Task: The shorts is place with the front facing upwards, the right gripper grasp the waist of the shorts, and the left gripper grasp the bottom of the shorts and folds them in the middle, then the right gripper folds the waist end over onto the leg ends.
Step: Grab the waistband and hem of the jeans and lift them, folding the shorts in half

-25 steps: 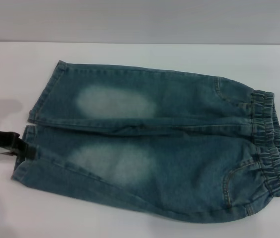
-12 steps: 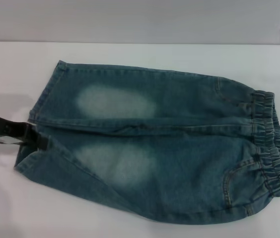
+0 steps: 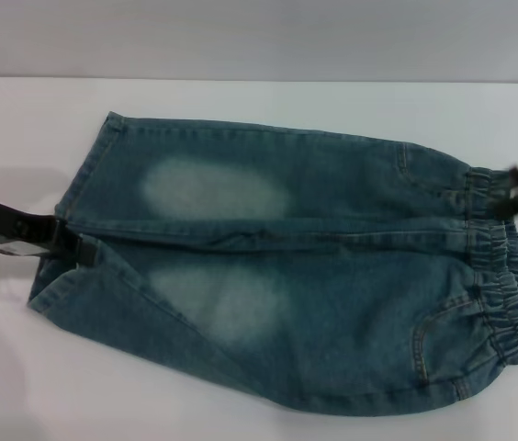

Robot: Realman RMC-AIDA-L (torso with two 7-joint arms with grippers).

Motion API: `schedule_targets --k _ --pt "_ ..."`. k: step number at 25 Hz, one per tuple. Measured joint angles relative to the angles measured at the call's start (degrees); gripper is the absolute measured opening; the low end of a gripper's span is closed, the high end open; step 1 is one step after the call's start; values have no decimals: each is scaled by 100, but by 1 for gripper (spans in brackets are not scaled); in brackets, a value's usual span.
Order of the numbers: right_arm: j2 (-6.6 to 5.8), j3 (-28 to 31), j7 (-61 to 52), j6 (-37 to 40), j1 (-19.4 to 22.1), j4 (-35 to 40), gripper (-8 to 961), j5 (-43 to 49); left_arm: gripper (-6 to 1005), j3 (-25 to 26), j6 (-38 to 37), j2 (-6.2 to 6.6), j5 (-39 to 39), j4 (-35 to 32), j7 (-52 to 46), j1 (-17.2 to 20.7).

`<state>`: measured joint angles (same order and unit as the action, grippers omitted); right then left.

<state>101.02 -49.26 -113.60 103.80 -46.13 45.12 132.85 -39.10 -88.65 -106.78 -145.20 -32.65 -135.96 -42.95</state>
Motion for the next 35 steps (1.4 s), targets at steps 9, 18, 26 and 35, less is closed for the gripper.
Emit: schedule_targets --k 9,18,26,35 --pt "246 -433 373 24 43 11 607 580 78 8 6 0 2 4 0 -15" --pt "602 -622 389 -419 57 74 607 1344 84 8 15 -38 1 4 0 -58" --pt "623 -860 384 -294 23 -61 607 1607 89 8 15 -44 1 4 0 -101" --pt "647 -937 353 -95 -40 -177 608 1963 94 8 49 -57 1 12 0 -112"
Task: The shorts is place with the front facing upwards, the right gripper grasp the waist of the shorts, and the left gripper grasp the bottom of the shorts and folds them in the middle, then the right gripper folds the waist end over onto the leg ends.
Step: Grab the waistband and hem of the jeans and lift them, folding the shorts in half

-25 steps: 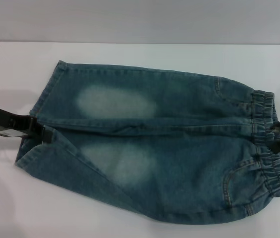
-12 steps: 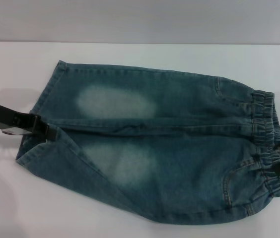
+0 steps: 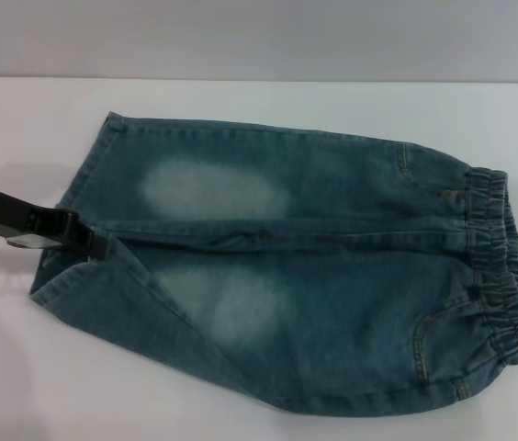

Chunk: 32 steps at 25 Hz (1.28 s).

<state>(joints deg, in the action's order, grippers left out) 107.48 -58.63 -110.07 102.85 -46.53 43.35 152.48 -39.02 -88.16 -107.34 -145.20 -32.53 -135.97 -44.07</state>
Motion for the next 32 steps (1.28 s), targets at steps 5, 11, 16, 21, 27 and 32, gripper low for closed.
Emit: schedule_targets --k 5,11,16,21,27,32 --pt "11 -142 -8 67 -20 -39 608 129 97 0 20 -13 0 -2 -16 -6" --pt "18 -304 -12 84 -67 -151 607 162 101 -1 29 -19 0 -7 -32 -13" --pt "33 -323 -12 -27 -94 -268 607 195 104 -1 73 -45 0 -8 -35 -14" --pt "106 -325 -15 -163 -133 -362 607 353 107 0 75 -58 0 -8 -38 -15" --pt "181 -325 -14 -320 -156 -474 607 437 111 -1 50 -55 0 -8 -36 -14" --pt "232 -325 -21 -327 -157 -481 608 446 114 -1 45 -49 0 -8 -6 -14"
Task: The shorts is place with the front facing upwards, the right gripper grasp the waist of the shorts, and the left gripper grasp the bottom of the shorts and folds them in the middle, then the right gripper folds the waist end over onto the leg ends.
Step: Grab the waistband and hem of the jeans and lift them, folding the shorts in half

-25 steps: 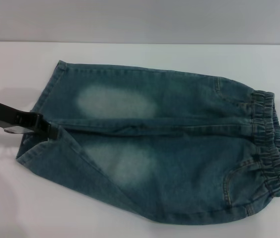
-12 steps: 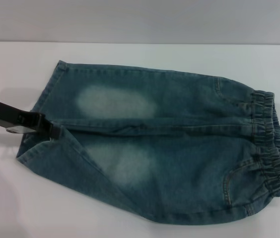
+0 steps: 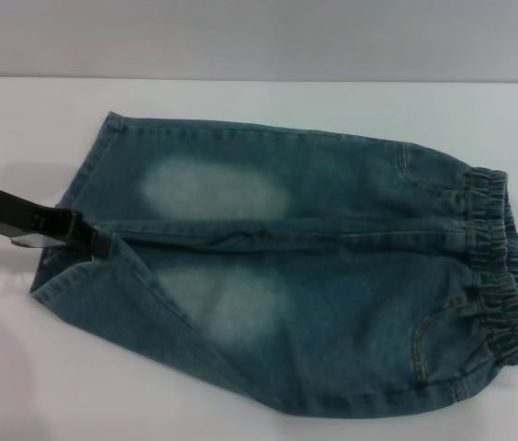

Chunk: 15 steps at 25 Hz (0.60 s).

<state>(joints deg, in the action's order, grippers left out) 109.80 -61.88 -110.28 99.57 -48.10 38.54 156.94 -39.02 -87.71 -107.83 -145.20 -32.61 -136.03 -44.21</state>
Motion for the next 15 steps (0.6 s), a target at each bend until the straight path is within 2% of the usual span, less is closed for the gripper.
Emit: schedule_targets --k 15 --pt "98 97 0 -4 -107 41 608 -87 123 -9 32 18 0 -8 70 3"
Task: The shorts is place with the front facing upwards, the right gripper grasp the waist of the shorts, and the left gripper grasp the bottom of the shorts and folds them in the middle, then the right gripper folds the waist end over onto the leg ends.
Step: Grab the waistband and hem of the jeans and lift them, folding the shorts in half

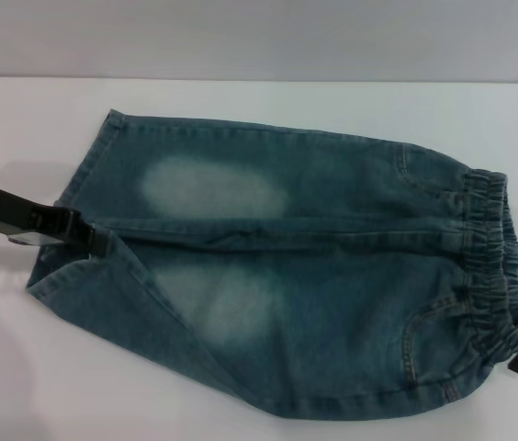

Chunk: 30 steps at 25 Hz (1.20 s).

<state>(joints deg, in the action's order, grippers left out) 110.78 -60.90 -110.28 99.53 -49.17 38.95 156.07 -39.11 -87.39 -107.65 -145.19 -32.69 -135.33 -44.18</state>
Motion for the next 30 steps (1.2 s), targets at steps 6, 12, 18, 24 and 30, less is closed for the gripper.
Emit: schedule_targets --k 6,12,18,24,30 --pt "4 35 37 72 -79 -22 607 -120 127 7 64 -1 0 0 12 19" --pt "4 35 63 79 -109 -30 607 -208 131 9 125 -10 0 0 15 12" --pt "11 48 130 24 -100 -90 608 -356 135 10 178 -5 0 0 16 -14" --pt "13 44 152 -172 -114 -255 571 -403 138 9 236 -2 0 0 16 -63" --pt "13 41 156 -344 -109 -355 366 -389 142 24 256 4 0 0 16 -83"
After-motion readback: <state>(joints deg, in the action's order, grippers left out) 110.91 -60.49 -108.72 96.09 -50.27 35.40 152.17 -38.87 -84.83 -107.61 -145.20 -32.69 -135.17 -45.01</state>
